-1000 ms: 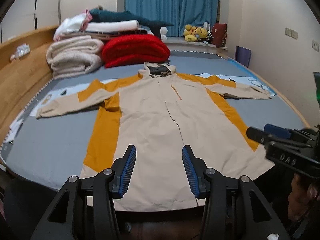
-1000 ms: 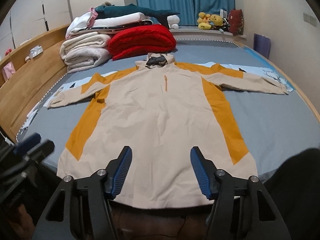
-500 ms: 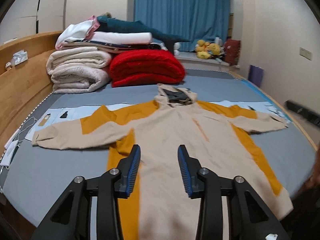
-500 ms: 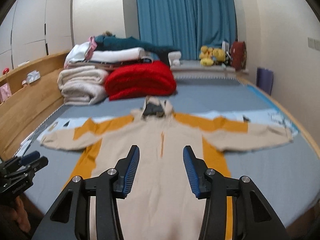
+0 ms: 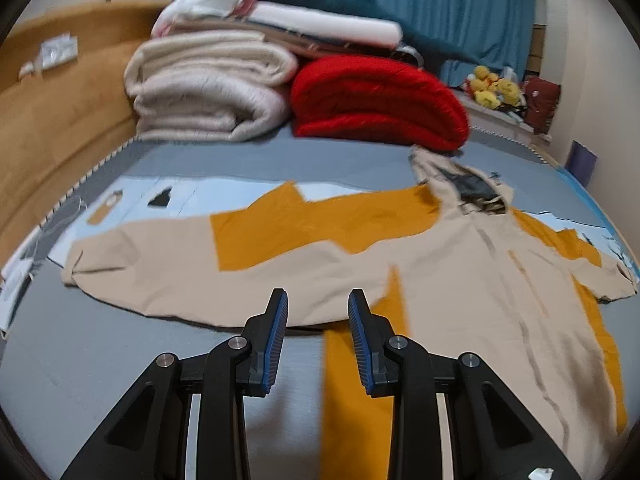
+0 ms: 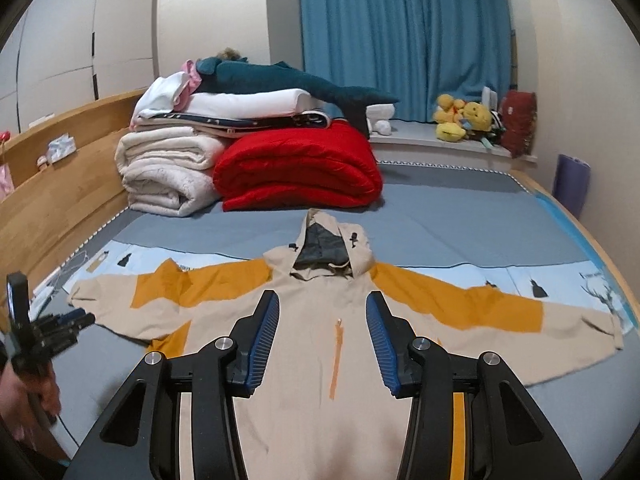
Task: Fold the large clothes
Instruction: 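Move the left tool to the sleeve beside the left tool and grasp its cuff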
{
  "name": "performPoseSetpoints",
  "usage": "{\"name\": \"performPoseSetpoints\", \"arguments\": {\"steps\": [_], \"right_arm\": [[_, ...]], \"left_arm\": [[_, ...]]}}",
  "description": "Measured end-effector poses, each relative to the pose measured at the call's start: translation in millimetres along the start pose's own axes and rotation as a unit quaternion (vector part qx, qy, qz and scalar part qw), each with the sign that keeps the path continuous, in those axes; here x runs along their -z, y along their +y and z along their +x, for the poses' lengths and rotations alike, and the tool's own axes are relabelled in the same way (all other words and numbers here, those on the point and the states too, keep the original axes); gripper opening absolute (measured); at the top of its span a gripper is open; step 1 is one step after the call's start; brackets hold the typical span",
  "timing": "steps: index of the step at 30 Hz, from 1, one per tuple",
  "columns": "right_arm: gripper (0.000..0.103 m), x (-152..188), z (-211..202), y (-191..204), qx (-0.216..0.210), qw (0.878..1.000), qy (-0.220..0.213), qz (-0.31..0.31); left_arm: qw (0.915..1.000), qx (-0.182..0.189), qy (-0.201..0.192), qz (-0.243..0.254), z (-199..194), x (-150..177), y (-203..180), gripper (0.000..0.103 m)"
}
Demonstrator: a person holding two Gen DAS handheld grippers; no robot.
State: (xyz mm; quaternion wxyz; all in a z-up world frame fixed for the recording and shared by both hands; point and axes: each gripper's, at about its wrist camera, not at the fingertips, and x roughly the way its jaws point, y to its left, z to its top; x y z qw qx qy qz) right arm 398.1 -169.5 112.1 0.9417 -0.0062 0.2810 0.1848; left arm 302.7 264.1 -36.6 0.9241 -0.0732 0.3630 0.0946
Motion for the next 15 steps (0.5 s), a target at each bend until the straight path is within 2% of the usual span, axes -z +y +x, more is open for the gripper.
{"name": "performPoseSetpoints", "arguments": {"steps": [4,8,12,15], "right_arm": [[0.047,13.1,31.7,0.2,-0.018,0.999,0.040,0.011],[0.047,17.0,42.9,3.0,-0.013,0.999,0.032,-0.013],[0.047,25.1,60.4,-0.3,-0.011,0.999,0.048,-0.011],[0.038,32.7,71.4,-3.8,-0.004,0.998,0.059,-0.010]], "left_arm": [[0.9987,-0.023,0.016,-0.043,31.3,0.0,53.9,0.029],[0.9952,-0.066,0.021,-0.069,51.5,5.0,104.6,0.029],[0.9902,-0.097,0.020,-0.098,64.8,10.2,147.8,0.029],[0.9841,-0.125,0.029,-0.123,79.8,16.1,182.0,0.031]]}}
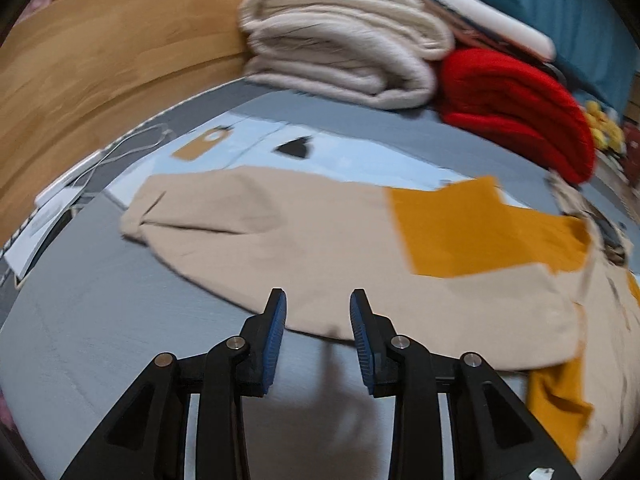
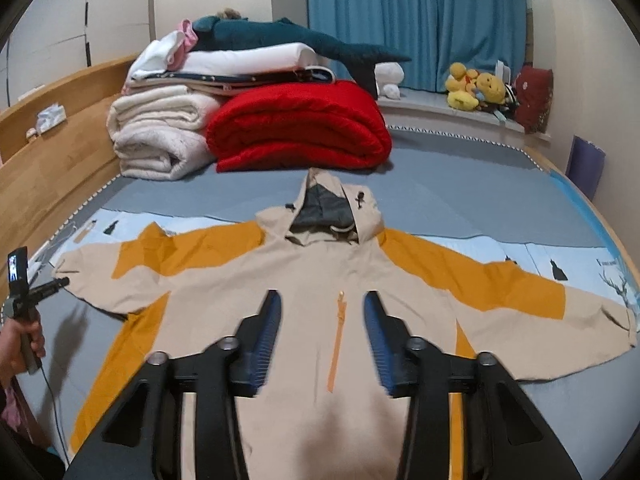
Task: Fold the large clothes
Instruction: 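Move the left tool to the sleeve beside the left tool and grasp its cuff, then fold the gripped sleeve across the jacket body with the left tool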
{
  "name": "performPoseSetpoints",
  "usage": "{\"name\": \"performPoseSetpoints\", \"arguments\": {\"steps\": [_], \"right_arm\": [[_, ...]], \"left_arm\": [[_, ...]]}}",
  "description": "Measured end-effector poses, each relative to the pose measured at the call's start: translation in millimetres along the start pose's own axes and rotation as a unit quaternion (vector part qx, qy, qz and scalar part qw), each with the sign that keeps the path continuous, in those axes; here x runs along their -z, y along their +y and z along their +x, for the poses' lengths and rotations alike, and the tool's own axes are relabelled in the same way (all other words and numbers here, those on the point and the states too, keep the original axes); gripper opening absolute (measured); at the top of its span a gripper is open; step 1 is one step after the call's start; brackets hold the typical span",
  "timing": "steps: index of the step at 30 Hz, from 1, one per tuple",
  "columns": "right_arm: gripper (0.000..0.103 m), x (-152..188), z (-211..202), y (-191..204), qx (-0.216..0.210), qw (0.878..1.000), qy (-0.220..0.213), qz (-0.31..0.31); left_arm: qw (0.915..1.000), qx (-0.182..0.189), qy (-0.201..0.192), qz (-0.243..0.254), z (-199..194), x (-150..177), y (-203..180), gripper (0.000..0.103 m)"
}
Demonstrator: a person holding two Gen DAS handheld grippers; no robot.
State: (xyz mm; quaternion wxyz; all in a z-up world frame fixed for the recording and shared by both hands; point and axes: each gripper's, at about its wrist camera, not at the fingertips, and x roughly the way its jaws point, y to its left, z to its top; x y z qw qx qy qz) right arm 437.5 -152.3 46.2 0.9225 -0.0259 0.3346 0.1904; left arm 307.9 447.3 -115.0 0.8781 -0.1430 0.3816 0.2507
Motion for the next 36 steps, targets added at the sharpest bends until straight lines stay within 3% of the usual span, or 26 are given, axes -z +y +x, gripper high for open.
{"name": "performPoseSetpoints", "arguments": {"steps": [8,15,18,19,21,22,24,26,27,29,33,36], "right_arm": [[0.039,11.0,28.6,-2.9,0.007,0.999,0.032,-0.010],[0.039,20.2,57.4,-9.1,0.010,0.998,0.069,-0.001],[0.039,24.2,65.7,-7.2,0.013,0.997,0.076,-0.006],[0.039,25.6,69.0,-6.5,0.012,0.997,0.080,-0.007],[0.039,27.2,74.2,-5.3,0.007,0.996,0.088,-0.006],[0.039,27.8,76.3,-4.9,0.005,0.996,0.092,-0.005],[0.038,27.8,77.6,-4.4,0.004,0.995,0.096,-0.004],[0.028,26.9,75.4,-4.0,0.006,0.996,0.094,-0.004],[0.022,25.7,73.4,-3.8,0.006,0.996,0.094,-0.006],[0.021,22.9,68.4,-3.1,0.008,0.995,0.095,-0.006],[0.022,17.2,53.0,-4.0,-0.005,0.995,0.099,-0.002],[0.024,17.5,38.9,-5.0,-0.011,0.995,0.103,0.007]], "left_arm": [[0.9952,-0.031,0.006,-0.093,36.8,-10.2,68.2,0.040],[0.9782,-0.025,0.028,-0.204,65.3,-12.0,120.4,0.040],[0.9784,-0.022,0.030,-0.203,72.1,-16.4,123.6,0.034],[0.9793,-0.016,0.032,-0.199,74.1,-19.0,122.4,0.029],[0.9789,-0.006,0.042,-0.200,78.0,-22.6,120.2,0.008],[0.9789,-0.008,0.041,-0.200,77.0,-23.8,119.7,0.006],[0.9801,-0.011,0.029,-0.196,65.6,-30.3,112.1,0.000],[0.9833,-0.016,0.018,-0.180,47.4,-42.7,99.0,0.000],[0.9851,-0.018,0.007,-0.171,32.6,-51.4,89.2,0.000],[0.9878,-0.013,-0.029,-0.153,-8.4,-70.3,63.6,0.000],[0.9866,0.046,-0.086,-0.131,-96.4,-91.2,-4.8,0.000],[0.9848,0.092,-0.107,-0.101,-151.7,-78.0,-67.5,0.000]]}}
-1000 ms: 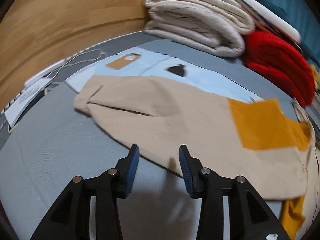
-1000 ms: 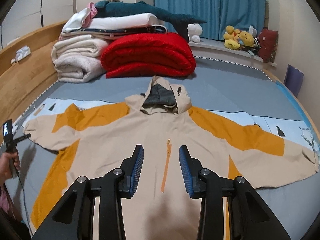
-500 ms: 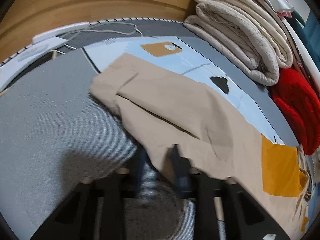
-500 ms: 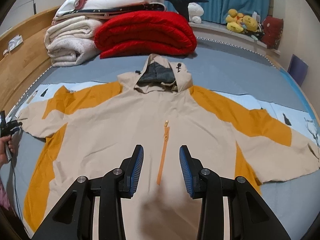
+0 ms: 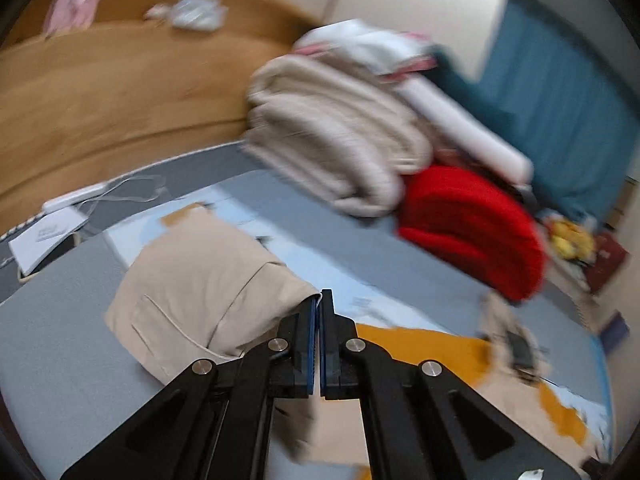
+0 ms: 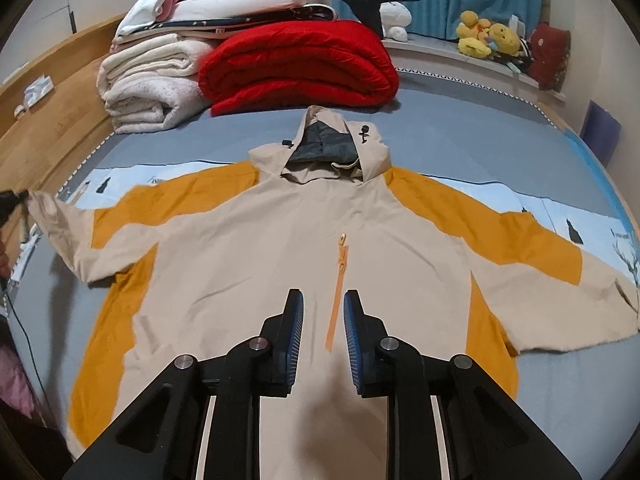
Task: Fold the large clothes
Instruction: 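Fold the gripped sleeve across the jacket body with the left tool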
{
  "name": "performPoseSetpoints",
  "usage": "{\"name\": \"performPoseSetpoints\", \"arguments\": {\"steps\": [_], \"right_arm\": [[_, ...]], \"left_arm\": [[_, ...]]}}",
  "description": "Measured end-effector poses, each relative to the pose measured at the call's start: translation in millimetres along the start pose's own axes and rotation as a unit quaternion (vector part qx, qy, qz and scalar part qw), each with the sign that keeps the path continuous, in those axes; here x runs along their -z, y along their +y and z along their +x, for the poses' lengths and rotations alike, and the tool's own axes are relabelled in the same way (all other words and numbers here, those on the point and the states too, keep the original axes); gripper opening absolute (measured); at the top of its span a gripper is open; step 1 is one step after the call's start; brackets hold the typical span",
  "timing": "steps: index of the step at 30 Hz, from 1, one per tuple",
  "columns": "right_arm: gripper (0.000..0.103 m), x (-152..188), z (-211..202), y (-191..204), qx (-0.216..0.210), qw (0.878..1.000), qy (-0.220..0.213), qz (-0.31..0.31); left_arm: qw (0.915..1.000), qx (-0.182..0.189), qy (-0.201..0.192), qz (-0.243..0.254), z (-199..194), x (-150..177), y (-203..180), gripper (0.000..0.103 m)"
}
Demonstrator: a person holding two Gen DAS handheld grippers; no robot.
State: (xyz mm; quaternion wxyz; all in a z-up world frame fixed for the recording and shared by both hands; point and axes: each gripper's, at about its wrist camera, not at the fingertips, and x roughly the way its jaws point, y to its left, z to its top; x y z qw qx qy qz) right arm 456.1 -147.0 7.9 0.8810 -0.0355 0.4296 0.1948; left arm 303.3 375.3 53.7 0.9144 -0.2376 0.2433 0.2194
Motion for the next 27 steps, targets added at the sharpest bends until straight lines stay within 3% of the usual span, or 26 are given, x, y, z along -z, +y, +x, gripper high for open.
{"name": "performPoseSetpoints", "arguments": {"steps": [4,9,12,16,19,21,24,27], "right_arm": [[0.030,6.4,-17.3,-5.1,-0.015,1.000,0.008,0.025],[0.031,22.3,-34.7,-20.6,-0.009,0.998,0.006,0.060],[0.031,32.3,-41.0,-28.7,-0.009,0.997,0.008,0.073],[0.030,42.4,-42.9,-38.9,0.005,0.996,0.006,0.085],[0.030,44.9,-36.8,-47.0,-0.005,0.994,0.016,0.110],[0.030,43.2,-31.8,-47.7,-0.008,0.993,0.016,0.120],[0.030,37.8,-23.0,-40.0,-0.020,0.993,0.013,0.119],[0.030,32.2,-11.5,-25.7,-0.036,0.993,0.014,0.111]], "left_arm": [[0.9958,0.070,0.008,0.060,-25.3,47.4,-87.4,0.000],[0.9793,0.139,0.079,0.124,-6.9,107.9,-181.9,0.000],[0.9618,0.164,0.121,0.183,5.0,143.2,-226.6,0.000],[0.9347,0.170,0.225,0.217,32.4,186.2,-247.0,0.001],[0.9371,0.177,0.239,0.183,31.4,184.1,-235.1,0.005],[0.9445,0.183,0.228,0.151,29.5,165.7,-221.2,0.019],[0.9524,0.167,0.227,0.117,36.7,153.0,-198.3,0.020],[0.9515,0.149,0.257,0.080,57.0,158.4,-179.0,0.020]]}}
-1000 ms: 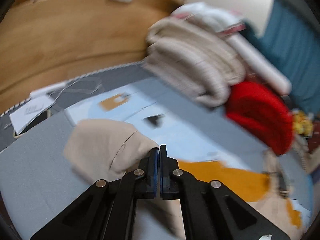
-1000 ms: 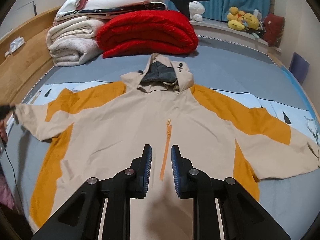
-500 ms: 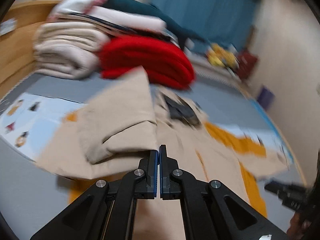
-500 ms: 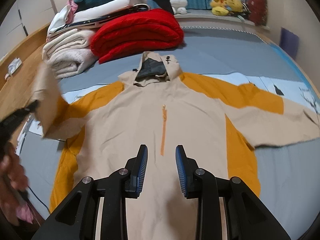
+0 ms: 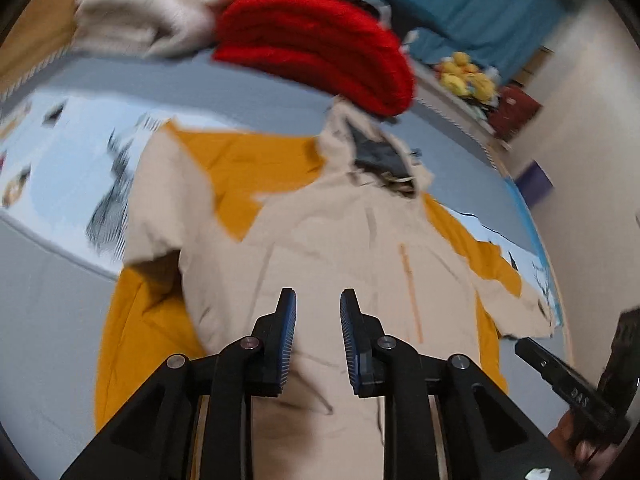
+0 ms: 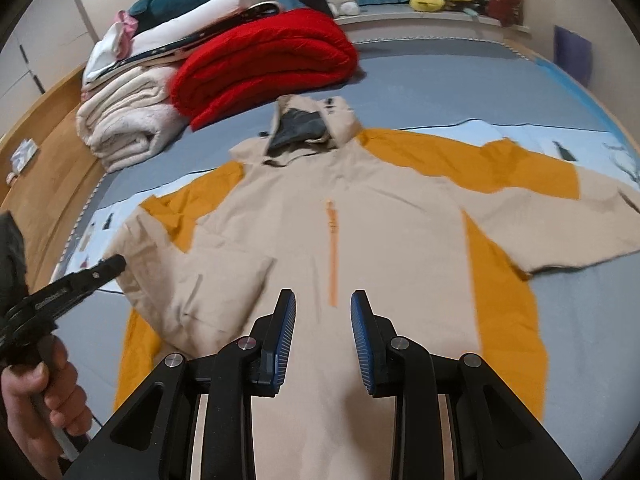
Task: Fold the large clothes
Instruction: 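Fold the gripped sleeve across the jacket body with the left tool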
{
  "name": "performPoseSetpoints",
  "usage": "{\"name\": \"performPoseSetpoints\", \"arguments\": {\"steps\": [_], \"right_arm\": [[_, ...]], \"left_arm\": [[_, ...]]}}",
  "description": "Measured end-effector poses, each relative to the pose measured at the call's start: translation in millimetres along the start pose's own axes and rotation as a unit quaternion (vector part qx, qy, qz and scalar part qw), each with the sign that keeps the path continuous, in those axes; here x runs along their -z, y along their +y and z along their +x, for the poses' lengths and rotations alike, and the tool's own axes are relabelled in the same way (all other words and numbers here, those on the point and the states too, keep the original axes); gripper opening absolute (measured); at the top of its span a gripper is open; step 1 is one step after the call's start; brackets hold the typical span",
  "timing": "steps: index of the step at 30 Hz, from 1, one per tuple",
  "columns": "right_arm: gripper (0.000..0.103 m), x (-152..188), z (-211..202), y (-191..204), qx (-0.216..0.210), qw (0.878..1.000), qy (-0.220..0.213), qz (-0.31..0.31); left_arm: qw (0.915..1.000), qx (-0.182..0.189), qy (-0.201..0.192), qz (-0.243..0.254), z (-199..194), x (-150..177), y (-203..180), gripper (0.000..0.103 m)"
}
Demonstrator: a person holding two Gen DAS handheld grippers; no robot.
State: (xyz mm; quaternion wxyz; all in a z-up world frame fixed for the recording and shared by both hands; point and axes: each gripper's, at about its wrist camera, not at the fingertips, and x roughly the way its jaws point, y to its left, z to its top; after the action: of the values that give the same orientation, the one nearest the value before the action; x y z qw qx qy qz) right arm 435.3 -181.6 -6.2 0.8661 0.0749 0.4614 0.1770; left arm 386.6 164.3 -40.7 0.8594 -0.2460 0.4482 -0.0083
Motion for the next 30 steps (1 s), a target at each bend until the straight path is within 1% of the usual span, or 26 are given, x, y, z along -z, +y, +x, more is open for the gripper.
{"name": "performPoseSetpoints", "arguments": {"steps": [1,2,3,5,6,8,10,13,17,18,22,23,24,26,28,30], "right_arm": [[0.029,0.5,3.2,6.2,-0.006,1.000,-0.004,-0.006],[0.029,1.8,6.4,12.2,-0.008,1.000,-0.008,-0.014],[0.028,3.8,11.0,19.1,-0.011,1.000,-0.008,-0.023],[0.028,7.3,20.9,30.4,-0.026,0.999,-0.002,-0.036],[0.028,9.4,26.7,36.3,-0.033,0.999,0.004,-0.042],[0.028,14.2,36.2,48.6,-0.049,0.997,0.014,-0.057],[0.029,18.5,43.7,59.8,-0.064,0.995,0.017,-0.075],[0.030,22.1,55.4,74.8,-0.088,0.991,0.030,-0.093],[0.033,26.3,70.2,90.9,-0.103,0.986,0.045,-0.122],[0.034,27.8,74.5,95.5,-0.105,0.984,0.050,-0.131],[0.035,34.1,84.9,105.6,-0.116,0.979,0.065,-0.153],[0.035,35.2,86.9,106.9,-0.118,0.978,0.068,-0.158],[0.035,35.8,89.1,107.7,-0.119,0.977,0.071,-0.161],[0.035,38.0,93.5,108.9,-0.120,0.975,0.076,-0.168],[0.035,39.3,97.0,109.3,-0.120,0.975,0.080,-0.171],[0.035,39.9,97.7,109.6,-0.121,0.975,0.082,-0.171]], "left_arm": [[0.9995,0.000,0.021,-0.022,10.0,2.4,12.9,0.020],[0.9988,0.001,0.035,-0.034,16.4,4.1,19.8,0.020],[0.9972,0.006,0.053,-0.052,25.1,6.4,27.3,0.020],[0.9911,0.035,0.089,-0.092,41.5,12.2,39.8,0.020],[0.9857,0.046,0.117,-0.112,53.1,16.0,44.6,0.020],[0.9783,0.042,0.155,-0.130,69.6,23.3,49.9,0.021],[0.9724,0.035,0.175,-0.150,80.1,27.9,56.3,0.021],[0.9652,0.038,0.186,-0.180,89.9,29.9,64.2,0.024],[0.9628,0.042,0.191,-0.187,94.8,27.9,64.4,0.028],[0.9627,0.042,0.191,-0.188,96.0,27.5,63.6,0.028],[0.9616,0.042,0.193,-0.191,99.6,25.7,64.8,0.028],[0.9620,0.043,0.193,-0.188,100.3,25.3,64.6,0.026],[0.9632,0.045,0.191,-0.184,100.7,24.4,63.1,0.016],[0.9662,0.058,0.186,-0.169,99.3,21.1,58.3,0.002],[0.9704,0.075,0.176,-0.147,95.5,17.1,48.3,0.001],[0.9732,0.100,0.168,-0.121,91.8,13.0,34.9,0.000]]}}
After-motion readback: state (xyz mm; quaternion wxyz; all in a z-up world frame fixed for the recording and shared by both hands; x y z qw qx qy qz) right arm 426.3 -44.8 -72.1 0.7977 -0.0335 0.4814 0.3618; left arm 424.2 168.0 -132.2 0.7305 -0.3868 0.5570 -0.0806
